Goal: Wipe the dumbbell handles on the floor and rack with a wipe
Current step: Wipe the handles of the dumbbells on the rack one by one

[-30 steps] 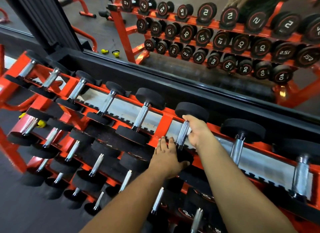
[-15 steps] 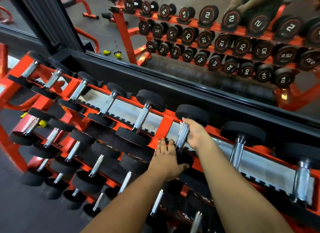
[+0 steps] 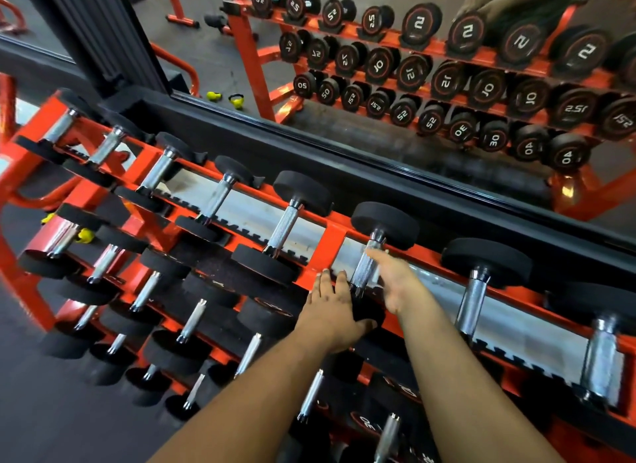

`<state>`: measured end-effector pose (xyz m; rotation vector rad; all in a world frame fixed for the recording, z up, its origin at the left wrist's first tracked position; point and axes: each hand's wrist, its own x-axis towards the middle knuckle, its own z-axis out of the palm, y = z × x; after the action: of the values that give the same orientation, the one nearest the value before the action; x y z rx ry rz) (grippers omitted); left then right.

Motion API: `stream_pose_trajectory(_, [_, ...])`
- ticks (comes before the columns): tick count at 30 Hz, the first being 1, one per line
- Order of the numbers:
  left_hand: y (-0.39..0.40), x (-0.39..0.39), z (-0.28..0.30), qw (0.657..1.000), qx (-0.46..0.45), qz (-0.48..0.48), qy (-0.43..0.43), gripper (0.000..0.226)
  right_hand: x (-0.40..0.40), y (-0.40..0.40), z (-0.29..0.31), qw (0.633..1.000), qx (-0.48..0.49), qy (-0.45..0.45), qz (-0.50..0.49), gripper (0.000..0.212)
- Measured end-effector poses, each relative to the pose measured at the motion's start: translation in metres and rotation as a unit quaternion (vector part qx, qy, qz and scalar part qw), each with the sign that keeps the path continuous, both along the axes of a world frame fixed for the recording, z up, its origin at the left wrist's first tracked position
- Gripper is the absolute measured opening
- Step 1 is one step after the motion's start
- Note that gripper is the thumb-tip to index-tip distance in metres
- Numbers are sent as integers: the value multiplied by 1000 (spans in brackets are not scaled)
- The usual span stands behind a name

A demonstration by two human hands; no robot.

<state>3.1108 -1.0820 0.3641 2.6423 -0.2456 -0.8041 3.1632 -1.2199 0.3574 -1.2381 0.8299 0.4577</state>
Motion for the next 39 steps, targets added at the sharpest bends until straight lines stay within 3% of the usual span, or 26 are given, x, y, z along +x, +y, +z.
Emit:
stream_pose_trajectory(4, [1, -1, 3, 1000, -10, 9, -10, 113, -4, 7, -3, 998, -4, 34, 51, 35])
stream_pose_trajectory(10, [2, -1, 1, 1000, -5, 4, -1, 113, -32, -18, -13, 991, -51, -53, 112, 18])
stream_pose_trajectory(14, [1, -2, 4, 1000, -1, 1, 4, 111, -30, -8, -26, 978, -130, -45, 155, 20])
stream_pose_trajectory(17, [2, -1, 2, 1000, -2, 1, 1, 112, -32, -10, -19, 978, -166, -69, 110, 21])
stream_pose_trajectory(19, [2, -1, 2, 1000, -4, -2, -4, 112, -31, -11, -14, 964, -220, -138, 61, 24])
stream_pose_trajectory(21, [1, -3, 2, 1000, -9, -1, -4, 113, -24, -10, -5, 905, -353, -218, 96, 26])
stream_pose_trajectory(22, [1, -3, 3, 1000, -10, 1, -10, 113, -23, -10, -2, 855, -434, -236, 157, 32])
stream_pose_trajectory(24, [2, -3, 3, 1000, -14, 3, -11, 114, -24, -14, -4, 708, -584, -226, 327, 56])
stream_pose_trajectory(27, [3, -2, 0, 1000, -15, 4, -12, 114, -39, -34, -16, 494, -618, -296, 535, 67])
stream_pose_trajectory(30, [0, -3, -1, 1000, -8, 2, -12, 115, -29, -56, -16, 347, -636, -369, 582, 67])
stream_pose_trajectory(31, [0, -3, 0, 1000, -7, 5, -12, 115, -20, -56, -12, 330, -671, -348, 565, 68])
stream_pose_trajectory(34, [1, -4, 2, 1000, -18, 13, -12, 116, -9, -34, -4, 347, -725, -269, 531, 68])
stream_pose_trajectory(39, [0, -4, -3, 999, -25, 19, -27, 115, -22, -35, -4, 382, -584, -374, 611, 54])
